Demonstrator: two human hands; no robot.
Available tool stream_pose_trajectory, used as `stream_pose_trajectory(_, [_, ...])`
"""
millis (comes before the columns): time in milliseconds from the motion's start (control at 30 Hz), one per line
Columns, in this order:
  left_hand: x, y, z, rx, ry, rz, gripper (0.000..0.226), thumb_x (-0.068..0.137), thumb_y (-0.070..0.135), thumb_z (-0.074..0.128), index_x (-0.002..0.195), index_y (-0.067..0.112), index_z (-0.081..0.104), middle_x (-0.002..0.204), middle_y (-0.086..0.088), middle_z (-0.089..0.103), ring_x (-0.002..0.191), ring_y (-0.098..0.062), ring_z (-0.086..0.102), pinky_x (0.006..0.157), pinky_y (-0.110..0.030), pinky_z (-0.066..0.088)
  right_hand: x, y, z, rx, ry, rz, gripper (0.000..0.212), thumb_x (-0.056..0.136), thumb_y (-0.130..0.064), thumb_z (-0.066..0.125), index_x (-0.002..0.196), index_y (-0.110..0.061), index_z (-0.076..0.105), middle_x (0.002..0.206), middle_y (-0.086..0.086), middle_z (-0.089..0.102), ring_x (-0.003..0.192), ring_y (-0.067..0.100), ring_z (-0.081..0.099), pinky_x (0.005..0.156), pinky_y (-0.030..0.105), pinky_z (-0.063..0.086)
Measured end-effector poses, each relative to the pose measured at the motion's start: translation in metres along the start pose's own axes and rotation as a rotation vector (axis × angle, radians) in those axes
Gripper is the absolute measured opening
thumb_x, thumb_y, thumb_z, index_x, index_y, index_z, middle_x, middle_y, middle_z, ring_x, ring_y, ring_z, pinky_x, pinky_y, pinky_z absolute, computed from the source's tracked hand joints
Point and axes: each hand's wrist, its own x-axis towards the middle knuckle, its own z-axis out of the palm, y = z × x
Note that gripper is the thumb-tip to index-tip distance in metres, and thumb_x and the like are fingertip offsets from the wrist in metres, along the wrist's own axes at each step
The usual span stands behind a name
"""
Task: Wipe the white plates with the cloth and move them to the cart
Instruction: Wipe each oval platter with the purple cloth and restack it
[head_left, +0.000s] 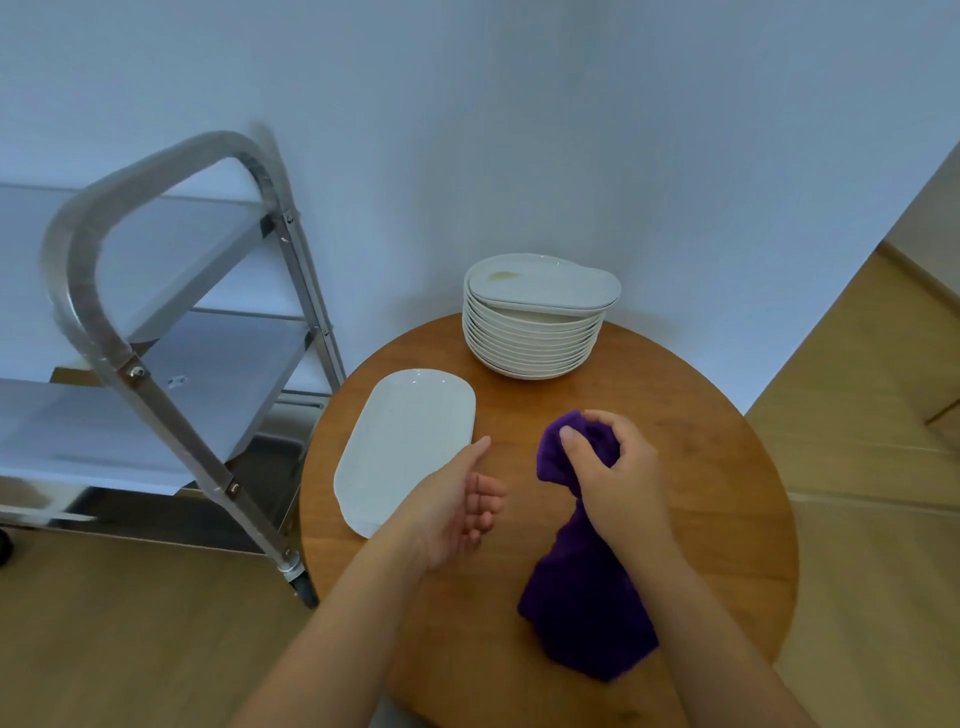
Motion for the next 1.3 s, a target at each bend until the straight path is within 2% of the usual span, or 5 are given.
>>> stream_pose_trajectory(300, [0.041,0.087,0.031,0.357,0.322,0.68,0.019,0.093,0.03,0.057,0.079,0.019,0.064,0.075,0.005,0.063,0.07,-0.009,0.058,0.059,-0.018,0.046,0.07,-0.007,-0.011,0.151,0.045,0.049,0.014,0.091,-0.033,0.059,0.104,-0.033,0.055,0.092,-0.019,0.057,0.083,0.001,0.055,0.051,0.007,0.041])
stream_pose_trajectory(467, [0.084,0.129,0.056,0.831,0.449,1.103,0.03,0.095,0.029,0.052,0.12,0.017,0.064,0.113,0.001,0.065,0.101,-0.013,0.056,0.085,-0.023,0.043,0.095,0.012,-0.008,0.154,0.046,0.082,0.017,0.09,-0.031,0.059,0.107,-0.029,0.059,0.095,-0.016,0.06,0.087,0.004,0.057,0.056,0.009,0.041])
stream_pose_trajectory(700, [0.129,0.17,0.077,1.473,0.423,0.983,0.033,0.102,0.027,0.032,0.125,0.022,0.055,0.13,-0.004,0.056,0.131,-0.023,0.039,0.11,-0.059,0.008,0.125,0.034,-0.011,0.185,0.044,0.155,0.016,0.091,-0.031,0.059,0.107,-0.03,0.059,0.097,-0.013,0.062,0.087,0.006,0.058,0.052,0.008,0.043])
stream_pose_trajectory(1100, [0.129,0.186,0.067,1.312,0.342,1.151,0.026,0.097,0.026,0.048,0.111,0.019,0.068,0.113,0.0,0.069,0.108,-0.022,0.058,0.105,-0.036,0.026,0.13,0.036,-0.009,0.322,0.053,0.226,0.009,0.091,-0.036,0.056,0.095,-0.033,0.064,0.089,-0.014,0.065,0.084,0.004,0.06,0.053,0.009,0.043])
stream_pose_trajectory(1300, [0.12,0.177,0.056,1.396,0.304,1.3,0.024,0.099,0.017,0.042,0.108,0.011,0.064,0.103,-0.007,0.068,0.095,-0.024,0.058,0.087,-0.029,0.038,0.131,0.02,-0.014,0.451,0.004,0.415,0.04,0.088,-0.059,0.049,0.071,-0.028,0.067,0.067,-0.003,0.063,0.067,0.012,0.059,0.061,0.026,0.045])
